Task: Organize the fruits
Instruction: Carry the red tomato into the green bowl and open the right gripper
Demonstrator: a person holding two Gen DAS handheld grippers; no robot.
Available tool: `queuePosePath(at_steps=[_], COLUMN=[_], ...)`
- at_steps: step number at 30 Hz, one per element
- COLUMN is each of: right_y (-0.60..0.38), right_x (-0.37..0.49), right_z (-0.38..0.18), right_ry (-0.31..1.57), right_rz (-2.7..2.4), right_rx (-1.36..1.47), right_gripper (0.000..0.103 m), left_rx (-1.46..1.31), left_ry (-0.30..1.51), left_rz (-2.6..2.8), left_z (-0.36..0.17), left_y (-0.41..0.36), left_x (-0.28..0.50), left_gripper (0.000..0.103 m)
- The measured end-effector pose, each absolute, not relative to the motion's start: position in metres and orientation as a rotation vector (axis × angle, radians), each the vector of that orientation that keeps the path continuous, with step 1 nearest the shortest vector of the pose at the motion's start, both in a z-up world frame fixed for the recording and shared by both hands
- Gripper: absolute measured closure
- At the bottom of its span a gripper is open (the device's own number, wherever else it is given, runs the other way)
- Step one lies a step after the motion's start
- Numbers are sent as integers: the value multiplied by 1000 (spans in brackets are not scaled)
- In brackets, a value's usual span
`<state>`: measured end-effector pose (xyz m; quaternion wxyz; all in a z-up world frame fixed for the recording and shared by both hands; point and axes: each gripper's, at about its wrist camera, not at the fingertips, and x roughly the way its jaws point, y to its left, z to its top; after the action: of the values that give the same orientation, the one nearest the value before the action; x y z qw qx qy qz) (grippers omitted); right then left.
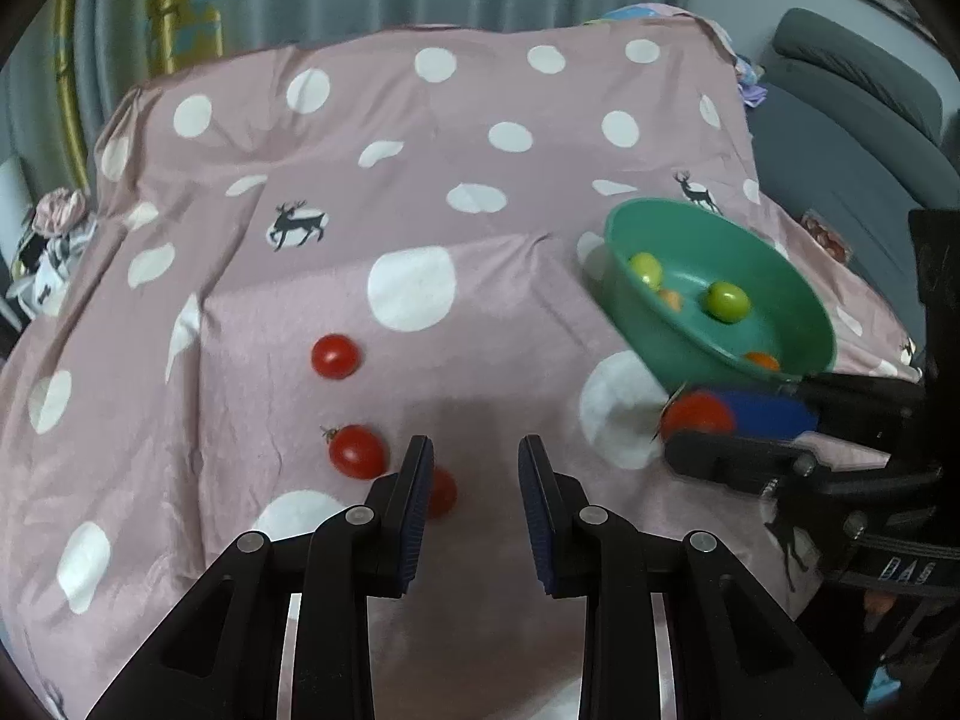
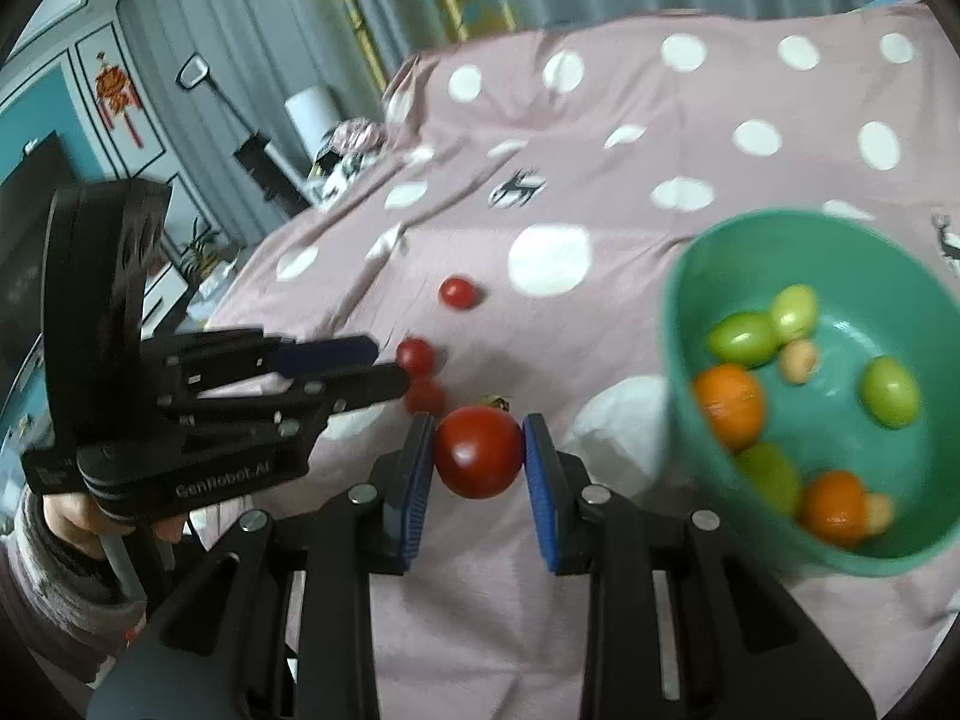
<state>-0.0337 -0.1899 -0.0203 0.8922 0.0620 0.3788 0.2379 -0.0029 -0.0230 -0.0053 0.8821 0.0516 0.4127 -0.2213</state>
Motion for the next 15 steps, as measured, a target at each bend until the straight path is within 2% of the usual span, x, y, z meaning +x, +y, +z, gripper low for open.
queuePosePath(at_steps=[15], right_y=[-259], right_x=[-51], right_z=[4], right_ry=[675], right_rz=[356], right_rx=[215], right_gripper=[73], left_rx=[199], left_ry=[779], left_rz=[-509], left_z=[23], left_y=[-74], left_x=[-6], left_gripper=[73])
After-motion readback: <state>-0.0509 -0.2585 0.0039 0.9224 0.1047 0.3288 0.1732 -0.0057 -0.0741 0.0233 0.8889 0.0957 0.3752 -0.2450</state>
